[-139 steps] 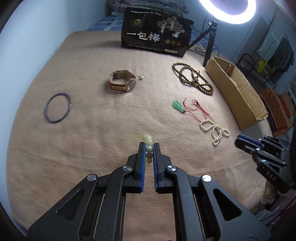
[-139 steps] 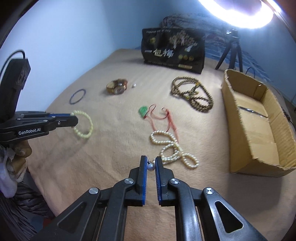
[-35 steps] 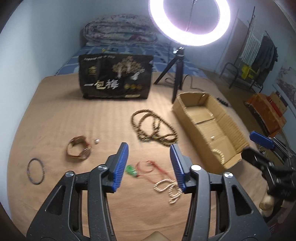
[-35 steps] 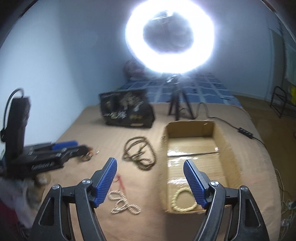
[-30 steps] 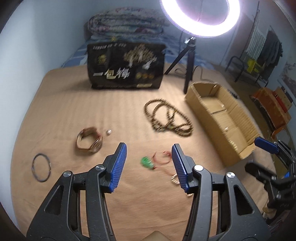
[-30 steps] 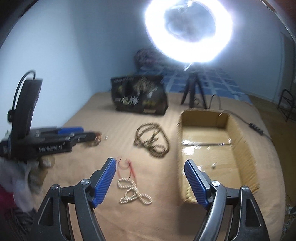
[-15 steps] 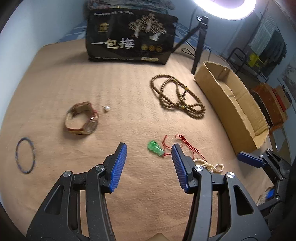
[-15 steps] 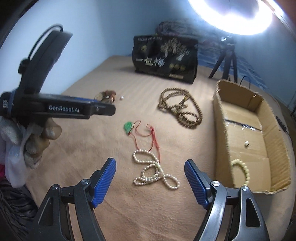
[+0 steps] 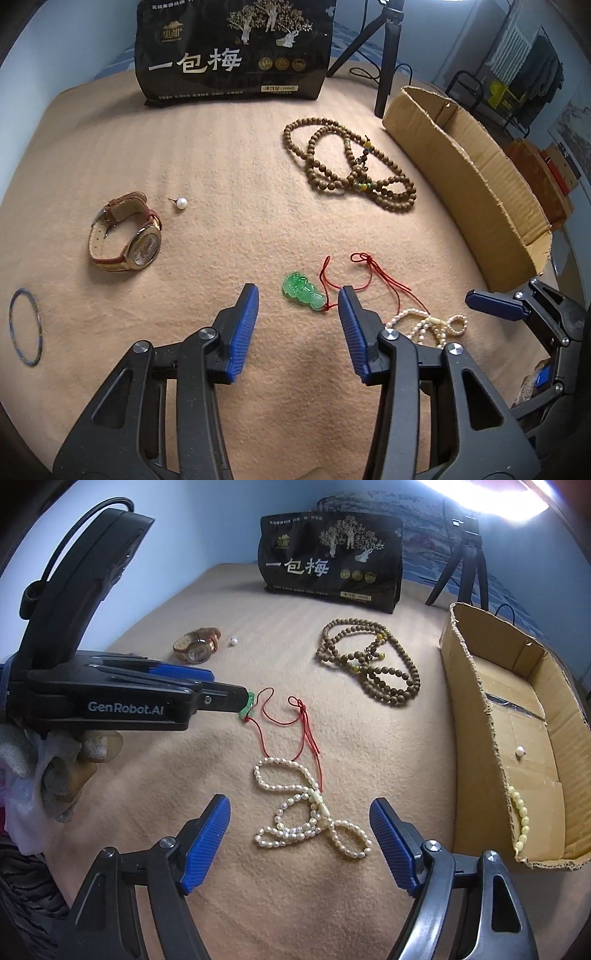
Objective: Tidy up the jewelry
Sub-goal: 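Grasp the green jade pendant with the left tool while the right tool approaches the pearl necklace, then carry the jade pendant to the box while the right tool grasps and carries the pearl necklace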
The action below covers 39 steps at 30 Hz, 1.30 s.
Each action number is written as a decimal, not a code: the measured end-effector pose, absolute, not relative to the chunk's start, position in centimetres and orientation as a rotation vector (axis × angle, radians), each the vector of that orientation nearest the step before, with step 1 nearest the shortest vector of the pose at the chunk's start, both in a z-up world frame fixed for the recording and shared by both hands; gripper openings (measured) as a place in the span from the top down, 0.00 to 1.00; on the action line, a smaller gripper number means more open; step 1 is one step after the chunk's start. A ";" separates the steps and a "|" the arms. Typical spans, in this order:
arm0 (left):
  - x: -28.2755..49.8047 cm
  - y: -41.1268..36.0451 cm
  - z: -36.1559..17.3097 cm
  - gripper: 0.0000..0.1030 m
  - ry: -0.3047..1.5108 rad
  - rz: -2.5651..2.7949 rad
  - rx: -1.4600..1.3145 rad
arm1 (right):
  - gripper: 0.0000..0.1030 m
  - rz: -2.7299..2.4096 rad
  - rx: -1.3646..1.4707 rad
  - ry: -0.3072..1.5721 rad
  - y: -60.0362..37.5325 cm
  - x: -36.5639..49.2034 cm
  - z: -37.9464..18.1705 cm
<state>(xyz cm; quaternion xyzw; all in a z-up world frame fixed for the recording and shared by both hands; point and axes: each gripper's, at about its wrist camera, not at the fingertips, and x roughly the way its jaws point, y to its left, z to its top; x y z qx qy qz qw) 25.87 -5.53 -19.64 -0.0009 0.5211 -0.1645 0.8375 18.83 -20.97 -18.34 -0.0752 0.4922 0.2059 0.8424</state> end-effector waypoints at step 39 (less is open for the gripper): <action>25.7 -7.1 -21.2 0.84 1.068 -0.346 0.131 | 0.95 0.395 -0.195 1.147 -20.5 20.1 -20.1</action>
